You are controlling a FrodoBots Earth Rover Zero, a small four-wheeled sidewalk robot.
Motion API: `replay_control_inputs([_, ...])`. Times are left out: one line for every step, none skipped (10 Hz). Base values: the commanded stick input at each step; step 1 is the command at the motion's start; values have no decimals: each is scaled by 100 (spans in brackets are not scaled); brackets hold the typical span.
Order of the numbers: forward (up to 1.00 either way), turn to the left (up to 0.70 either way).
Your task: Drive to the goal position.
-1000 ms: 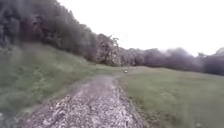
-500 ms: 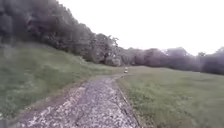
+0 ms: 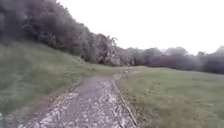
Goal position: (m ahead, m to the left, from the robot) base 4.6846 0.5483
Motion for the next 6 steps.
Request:
replay_control_inputs([100, 3])
replay_control_inputs([100, 19])
replay_control_inputs([100, 27])
replay_control_inputs([100, 27])
replay_control_inputs([100, 27])
replay_control_inputs([100, 27])
